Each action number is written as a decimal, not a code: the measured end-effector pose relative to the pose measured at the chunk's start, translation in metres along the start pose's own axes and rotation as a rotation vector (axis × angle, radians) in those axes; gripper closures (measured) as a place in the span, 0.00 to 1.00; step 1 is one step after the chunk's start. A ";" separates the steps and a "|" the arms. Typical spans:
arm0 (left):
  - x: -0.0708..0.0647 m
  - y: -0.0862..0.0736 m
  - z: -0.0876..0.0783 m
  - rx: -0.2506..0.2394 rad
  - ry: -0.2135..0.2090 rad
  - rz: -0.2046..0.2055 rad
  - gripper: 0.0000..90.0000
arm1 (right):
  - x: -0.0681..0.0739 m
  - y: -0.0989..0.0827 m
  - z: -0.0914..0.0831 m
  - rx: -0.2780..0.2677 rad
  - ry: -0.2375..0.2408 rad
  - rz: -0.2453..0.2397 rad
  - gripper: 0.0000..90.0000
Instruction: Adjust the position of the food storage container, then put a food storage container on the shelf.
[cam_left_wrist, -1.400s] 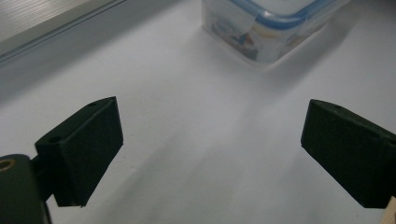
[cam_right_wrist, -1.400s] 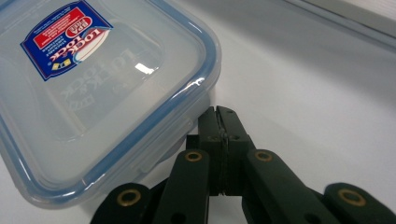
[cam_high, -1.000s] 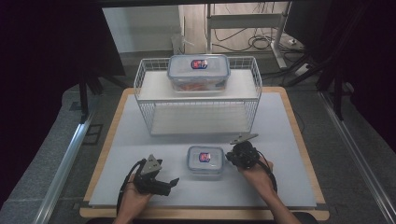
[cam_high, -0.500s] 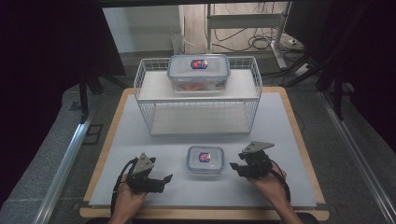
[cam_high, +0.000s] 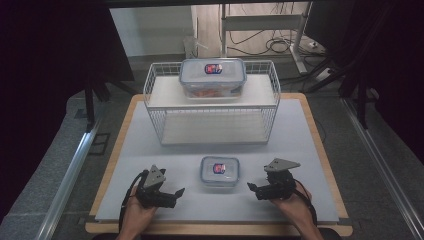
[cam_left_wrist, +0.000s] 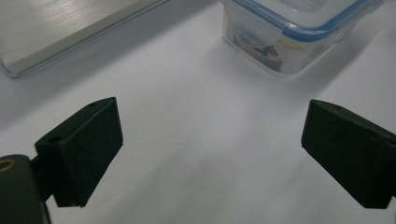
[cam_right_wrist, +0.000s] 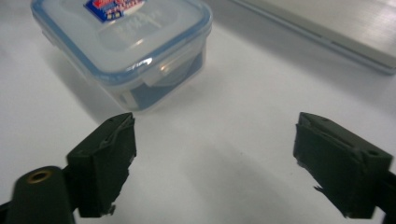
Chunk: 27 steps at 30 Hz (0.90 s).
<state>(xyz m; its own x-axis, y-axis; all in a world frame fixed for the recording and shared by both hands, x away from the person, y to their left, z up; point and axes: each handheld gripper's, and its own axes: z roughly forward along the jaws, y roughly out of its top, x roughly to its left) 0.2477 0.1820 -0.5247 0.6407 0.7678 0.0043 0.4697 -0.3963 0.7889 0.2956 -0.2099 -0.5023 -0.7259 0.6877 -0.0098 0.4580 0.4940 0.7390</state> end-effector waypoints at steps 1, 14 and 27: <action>0.000 0.000 0.000 0.002 0.001 -0.003 0.05 | 0.000 -0.001 0.001 0.005 0.002 0.002 0.13; 0.000 0.000 0.003 0.021 0.002 -0.013 0.04 | -0.004 -0.002 0.006 0.024 0.009 0.019 0.07; 0.000 0.016 0.008 0.090 -0.031 -0.062 0.04 | 0.002 0.009 0.007 0.048 0.025 0.033 0.03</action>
<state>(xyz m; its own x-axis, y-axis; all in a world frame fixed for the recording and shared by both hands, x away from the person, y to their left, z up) 0.2605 0.1717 -0.5172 0.6263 0.7770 -0.0633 0.5611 -0.3929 0.7285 0.3022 -0.2004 -0.5003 -0.7227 0.6904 0.0312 0.5051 0.4968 0.7057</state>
